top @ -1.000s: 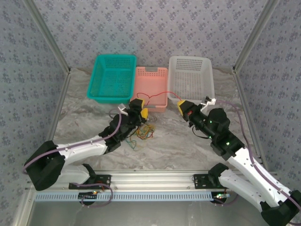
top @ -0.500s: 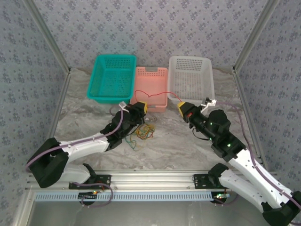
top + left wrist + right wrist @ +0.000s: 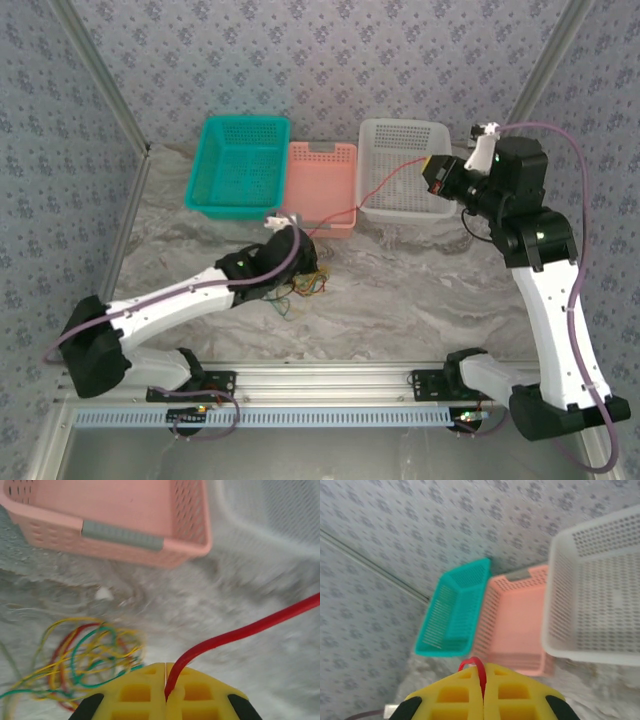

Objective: Untangle the cables

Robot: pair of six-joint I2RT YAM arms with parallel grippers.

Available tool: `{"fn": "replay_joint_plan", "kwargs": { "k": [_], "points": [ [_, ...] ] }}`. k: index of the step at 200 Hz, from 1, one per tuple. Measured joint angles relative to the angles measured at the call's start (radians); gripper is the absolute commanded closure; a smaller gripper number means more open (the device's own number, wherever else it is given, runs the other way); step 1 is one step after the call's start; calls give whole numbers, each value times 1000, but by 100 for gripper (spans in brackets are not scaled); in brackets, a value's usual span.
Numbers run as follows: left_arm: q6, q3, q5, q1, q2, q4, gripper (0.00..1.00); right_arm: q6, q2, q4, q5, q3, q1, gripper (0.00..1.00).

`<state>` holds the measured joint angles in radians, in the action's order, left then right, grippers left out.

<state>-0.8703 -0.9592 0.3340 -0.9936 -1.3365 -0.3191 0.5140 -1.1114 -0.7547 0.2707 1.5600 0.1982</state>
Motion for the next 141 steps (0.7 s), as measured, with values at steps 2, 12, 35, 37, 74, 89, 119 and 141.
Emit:
{"fn": "replay_joint_plan", "kwargs": {
  "k": [2, 12, 35, 37, 74, 89, 119, 141],
  "points": [
    [16, -7, 10, -8, -11, -12, 100, -8, -4, -8, 0, 5, -2, 100],
    [87, -41, 59, -49, -69, -67, 100, -77, -37, -62, -9, 39, -5, 100],
    [203, -135, 197, -146, -204, -190, 100, -215, -91, -145, -58, 96, -7, 100],
    [212, -144, 209, -153, -217, -202, 100, -228, -94, -152, -65, 99, -7, 100],
    [278, -256, 438, -237, -393, -362, 100, -401, -101, -237, -166, 114, 0, 100],
    [284, -260, 491, -237, -410, -394, 100, -454, -101, -264, -196, 114, 9, 100],
    [307, -246, 521, -237, -375, -407, 100, -533, -103, -268, -216, 114, 16, 100],
    [330, -228, 506, -225, -302, -423, 100, -575, -108, -263, -234, 113, 44, 100]
  ]
}}
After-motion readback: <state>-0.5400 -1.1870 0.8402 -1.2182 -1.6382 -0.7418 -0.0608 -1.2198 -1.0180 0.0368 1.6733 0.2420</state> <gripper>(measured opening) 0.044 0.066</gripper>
